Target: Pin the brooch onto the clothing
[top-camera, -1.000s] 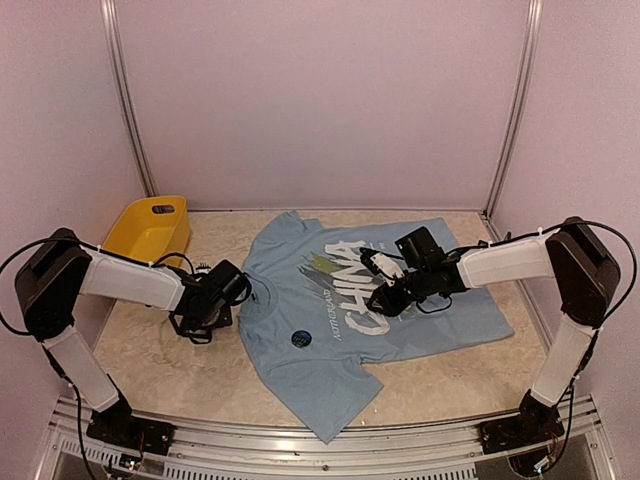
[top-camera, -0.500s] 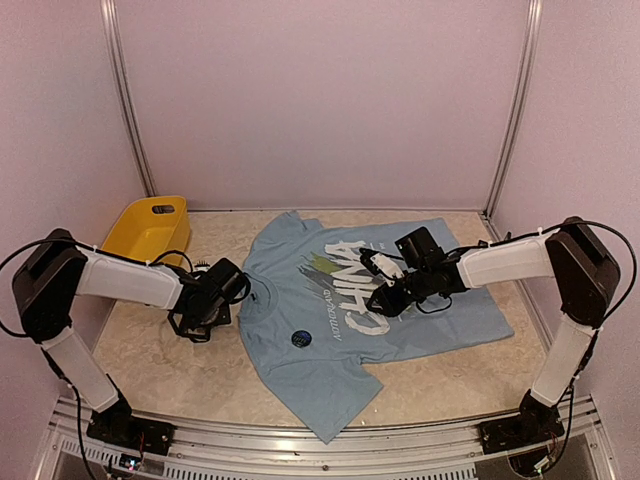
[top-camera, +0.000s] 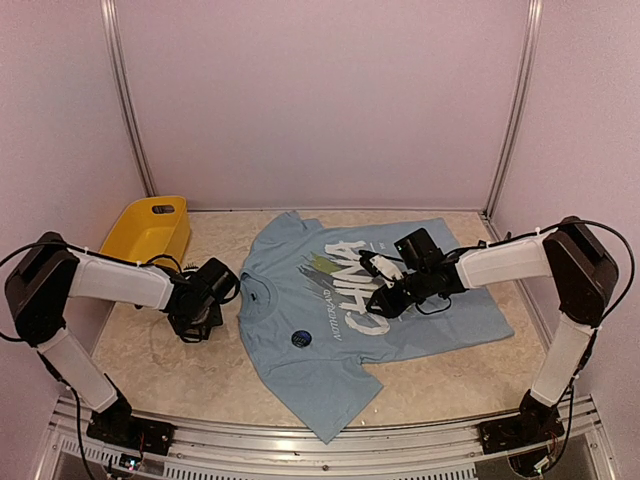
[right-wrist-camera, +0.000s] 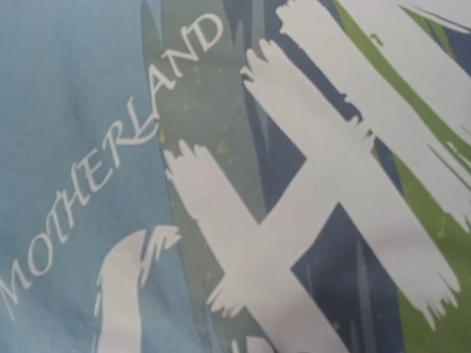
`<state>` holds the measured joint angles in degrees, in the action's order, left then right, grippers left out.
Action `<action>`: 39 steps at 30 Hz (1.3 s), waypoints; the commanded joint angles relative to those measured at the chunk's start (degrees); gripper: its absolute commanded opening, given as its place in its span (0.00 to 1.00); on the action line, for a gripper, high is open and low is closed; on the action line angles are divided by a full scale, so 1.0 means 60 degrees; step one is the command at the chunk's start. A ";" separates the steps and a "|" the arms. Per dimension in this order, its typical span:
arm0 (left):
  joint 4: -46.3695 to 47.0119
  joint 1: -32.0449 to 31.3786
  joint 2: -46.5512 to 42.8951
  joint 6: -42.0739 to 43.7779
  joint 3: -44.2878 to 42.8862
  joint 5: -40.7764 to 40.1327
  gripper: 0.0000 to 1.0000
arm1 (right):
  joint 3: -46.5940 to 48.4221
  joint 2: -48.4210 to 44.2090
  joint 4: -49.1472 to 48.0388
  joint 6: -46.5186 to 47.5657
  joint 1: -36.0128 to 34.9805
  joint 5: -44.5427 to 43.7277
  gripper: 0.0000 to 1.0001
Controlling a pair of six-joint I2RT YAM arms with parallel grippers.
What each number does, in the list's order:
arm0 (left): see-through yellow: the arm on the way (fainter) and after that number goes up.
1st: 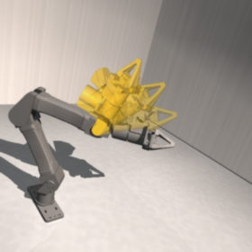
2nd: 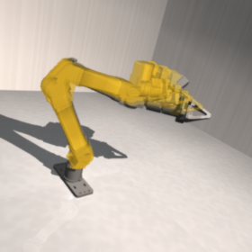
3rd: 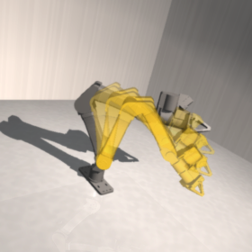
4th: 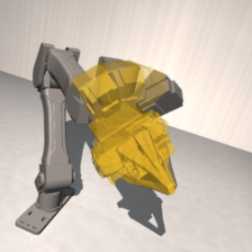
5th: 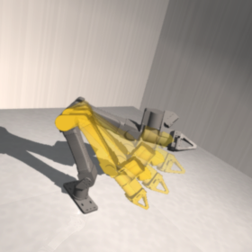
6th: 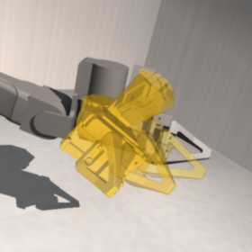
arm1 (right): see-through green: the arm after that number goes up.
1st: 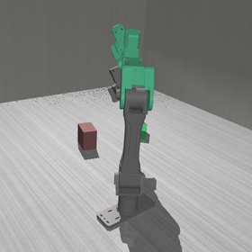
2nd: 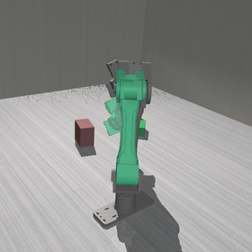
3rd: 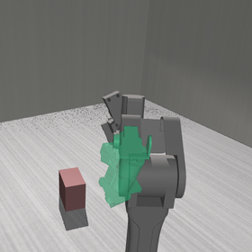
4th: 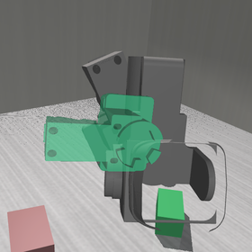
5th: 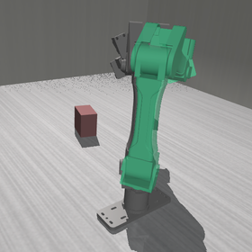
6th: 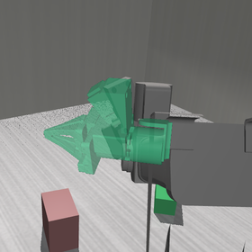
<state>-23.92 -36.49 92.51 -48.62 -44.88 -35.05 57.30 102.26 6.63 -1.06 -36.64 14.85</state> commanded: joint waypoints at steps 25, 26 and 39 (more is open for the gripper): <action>0.1315 0.0019 0.0480 0.0483 0.0464 0.1511 0.49 | 0.0309 0.0311 0.0213 0.0353 -0.0155 0.0175 0.31; 0.1296 0.0006 0.0487 0.0493 0.0464 0.1530 0.47 | 0.0307 0.0315 0.0213 0.0353 -0.0161 0.0176 0.31; 0.1118 -0.0411 -0.0174 0.0803 0.0240 0.1173 0.64 | 0.0396 0.0375 0.0309 0.0367 -0.0153 0.0232 0.31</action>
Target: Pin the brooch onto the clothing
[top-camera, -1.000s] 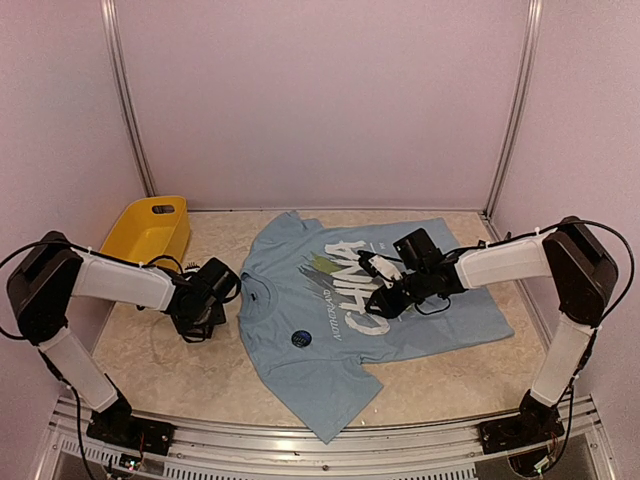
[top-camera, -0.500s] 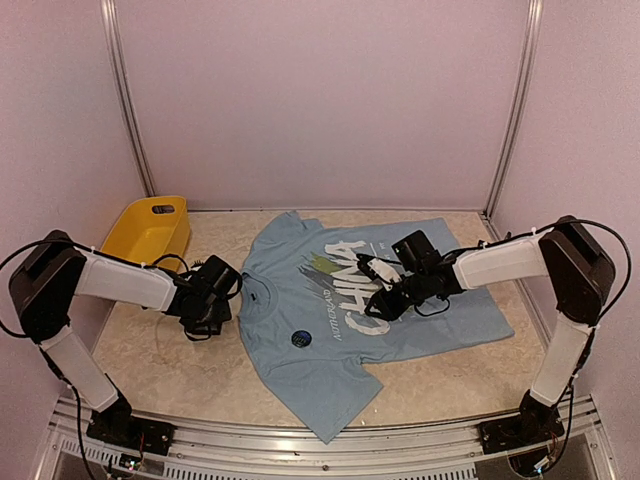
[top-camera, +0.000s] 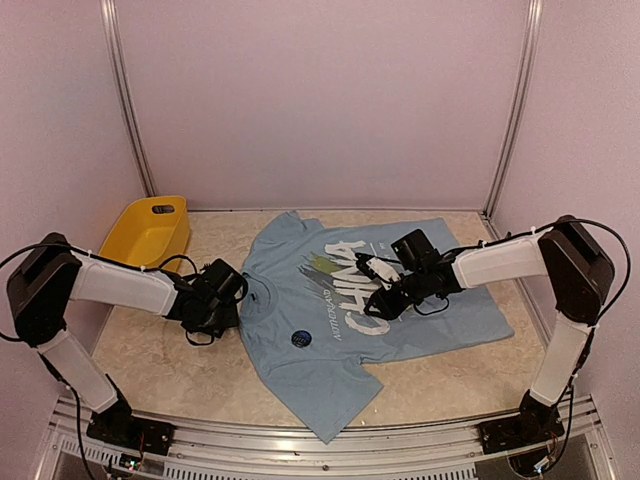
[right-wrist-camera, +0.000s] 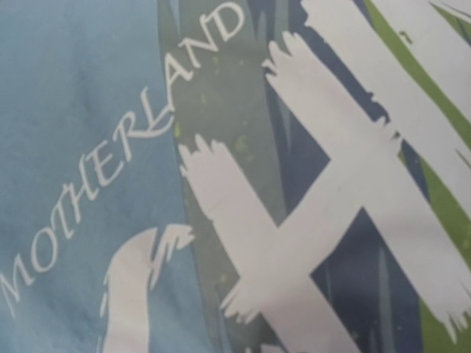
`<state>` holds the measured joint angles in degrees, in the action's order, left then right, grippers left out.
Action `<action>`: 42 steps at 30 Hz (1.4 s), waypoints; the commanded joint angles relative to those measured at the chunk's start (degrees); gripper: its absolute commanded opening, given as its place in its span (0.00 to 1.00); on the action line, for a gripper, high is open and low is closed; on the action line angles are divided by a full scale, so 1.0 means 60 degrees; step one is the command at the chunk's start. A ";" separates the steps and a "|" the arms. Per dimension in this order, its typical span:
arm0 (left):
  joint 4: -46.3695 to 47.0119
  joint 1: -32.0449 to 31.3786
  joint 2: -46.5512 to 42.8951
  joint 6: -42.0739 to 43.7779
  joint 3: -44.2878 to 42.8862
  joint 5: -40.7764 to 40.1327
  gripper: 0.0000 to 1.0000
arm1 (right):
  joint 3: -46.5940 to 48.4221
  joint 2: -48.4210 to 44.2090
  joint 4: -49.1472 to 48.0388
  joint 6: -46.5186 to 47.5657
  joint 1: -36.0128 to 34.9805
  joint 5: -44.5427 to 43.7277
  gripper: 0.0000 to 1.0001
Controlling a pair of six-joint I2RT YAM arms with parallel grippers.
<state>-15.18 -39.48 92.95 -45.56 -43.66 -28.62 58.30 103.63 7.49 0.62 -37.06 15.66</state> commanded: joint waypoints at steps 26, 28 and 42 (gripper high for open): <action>0.0585 0.0004 0.0405 0.1010 0.0176 0.0617 0.42 | 0.0184 0.0221 0.0187 0.0101 -0.0085 0.0262 0.31; 0.0578 0.0000 0.0342 0.1084 0.0147 0.0585 0.39 | 0.0185 0.0250 0.0202 0.0101 -0.0085 0.0277 0.31; 0.0468 -0.0012 0.0155 0.1373 -0.0031 0.0470 0.29 | 0.0247 0.0369 0.0320 0.0116 -0.0101 0.0361 0.31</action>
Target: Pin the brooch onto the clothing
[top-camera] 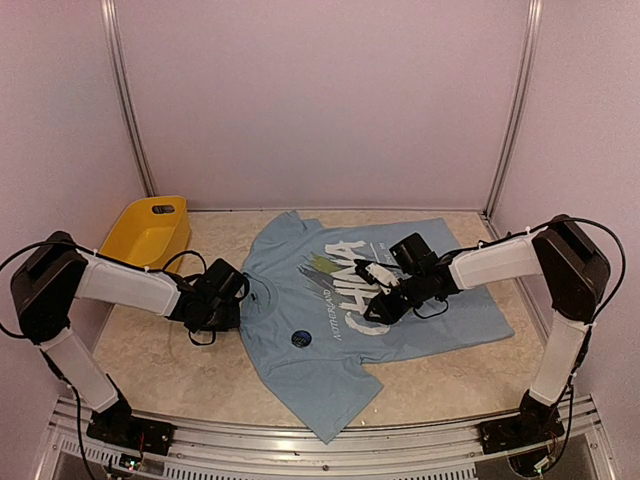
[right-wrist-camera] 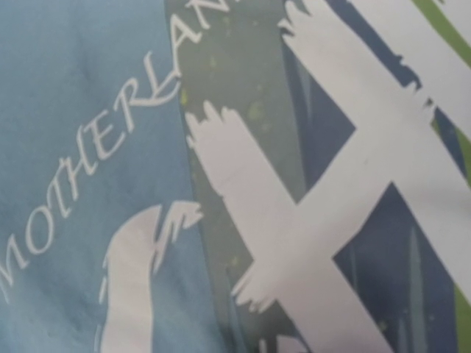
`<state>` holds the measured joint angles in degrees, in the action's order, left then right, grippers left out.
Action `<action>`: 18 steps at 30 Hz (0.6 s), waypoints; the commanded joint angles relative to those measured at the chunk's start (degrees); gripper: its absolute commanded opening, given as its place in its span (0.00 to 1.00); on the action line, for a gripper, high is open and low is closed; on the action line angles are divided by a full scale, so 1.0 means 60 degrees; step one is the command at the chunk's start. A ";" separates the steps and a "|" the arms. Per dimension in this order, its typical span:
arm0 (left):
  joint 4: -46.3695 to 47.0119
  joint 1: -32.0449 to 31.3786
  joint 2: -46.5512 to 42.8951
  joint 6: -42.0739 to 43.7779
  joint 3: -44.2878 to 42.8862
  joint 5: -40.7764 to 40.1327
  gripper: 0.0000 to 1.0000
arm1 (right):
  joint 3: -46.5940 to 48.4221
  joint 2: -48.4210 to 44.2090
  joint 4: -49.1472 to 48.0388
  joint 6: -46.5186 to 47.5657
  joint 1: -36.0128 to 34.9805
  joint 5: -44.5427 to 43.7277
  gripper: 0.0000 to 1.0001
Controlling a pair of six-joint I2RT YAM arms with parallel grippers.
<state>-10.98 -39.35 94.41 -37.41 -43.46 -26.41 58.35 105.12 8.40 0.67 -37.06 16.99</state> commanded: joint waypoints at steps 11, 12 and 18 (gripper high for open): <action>-0.0455 -0.0047 -0.0293 0.0054 -0.0123 -0.0034 0.19 | 0.0305 0.0194 0.0240 0.0139 -0.0125 0.0234 0.31; -0.0499 -0.0048 -0.0313 0.0029 -0.0135 -0.0067 0.17 | 0.0307 0.0205 0.0240 0.0138 -0.0130 0.0243 0.31; -0.1138 -0.0062 -0.0471 -0.0171 -0.0303 -0.0516 0.12 | 0.0326 0.0230 0.0284 0.0153 -0.0144 0.0273 0.31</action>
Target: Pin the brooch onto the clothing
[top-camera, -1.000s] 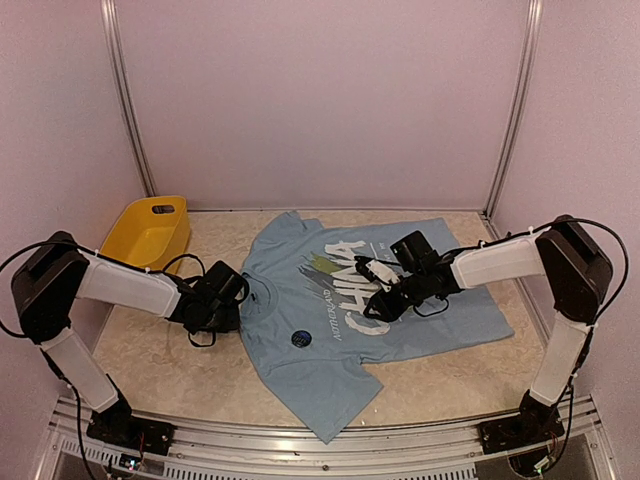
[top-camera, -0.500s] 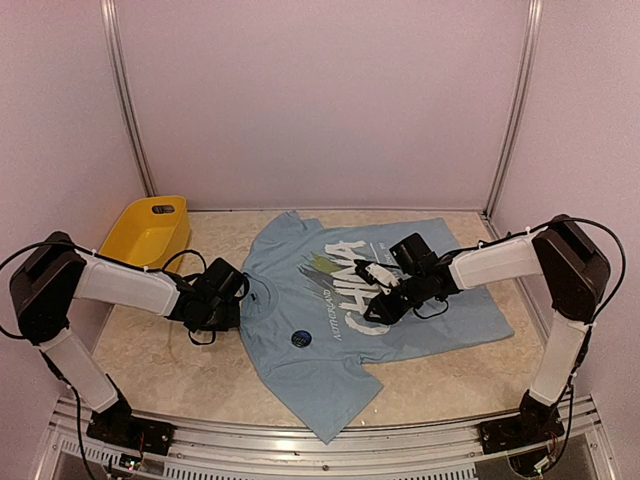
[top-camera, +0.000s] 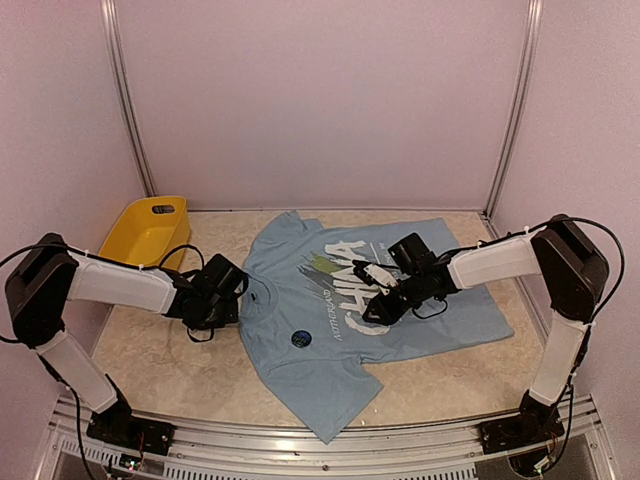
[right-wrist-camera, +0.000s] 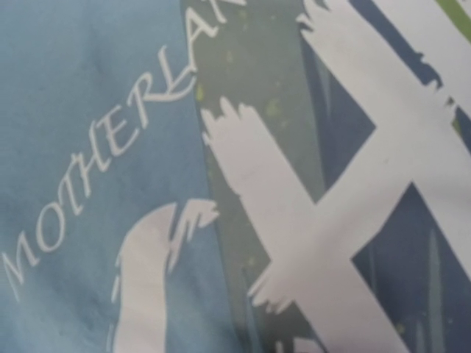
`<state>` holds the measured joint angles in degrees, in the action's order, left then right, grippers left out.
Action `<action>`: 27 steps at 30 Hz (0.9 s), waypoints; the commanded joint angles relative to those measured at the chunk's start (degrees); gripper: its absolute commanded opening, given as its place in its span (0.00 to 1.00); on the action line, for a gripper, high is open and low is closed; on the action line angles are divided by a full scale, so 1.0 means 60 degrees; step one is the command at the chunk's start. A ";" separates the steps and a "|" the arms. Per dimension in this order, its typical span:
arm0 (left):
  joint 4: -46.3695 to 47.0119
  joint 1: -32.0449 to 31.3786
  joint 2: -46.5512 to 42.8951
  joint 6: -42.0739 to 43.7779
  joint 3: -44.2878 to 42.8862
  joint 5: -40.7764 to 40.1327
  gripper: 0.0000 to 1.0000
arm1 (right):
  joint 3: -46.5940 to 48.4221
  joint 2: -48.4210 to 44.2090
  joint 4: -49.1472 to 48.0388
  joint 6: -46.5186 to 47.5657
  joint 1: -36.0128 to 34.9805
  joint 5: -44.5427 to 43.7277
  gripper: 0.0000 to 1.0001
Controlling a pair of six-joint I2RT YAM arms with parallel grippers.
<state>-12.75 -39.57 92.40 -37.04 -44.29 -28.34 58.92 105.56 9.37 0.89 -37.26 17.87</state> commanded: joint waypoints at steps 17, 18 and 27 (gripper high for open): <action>-0.2561 -0.0421 0.0232 -0.0503 -0.1042 -0.1634 0.00 | 0.0307 0.0163 0.0209 0.0150 -0.0137 0.0252 0.30; -0.2661 -0.0469 0.0267 -0.0517 -0.1123 -0.1735 0.00 | 0.0317 0.0170 0.0211 0.0153 -0.0140 0.0262 0.30; -0.3044 -0.0724 0.0684 -0.0562 -0.1430 -0.2171 0.00 | 0.0349 0.0184 0.0228 0.0175 -0.0158 0.0355 0.30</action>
<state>-28.56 -43.20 94.61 -39.24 -51.77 -40.40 59.44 105.86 10.07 1.48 -37.60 19.09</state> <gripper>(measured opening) 0.028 0.304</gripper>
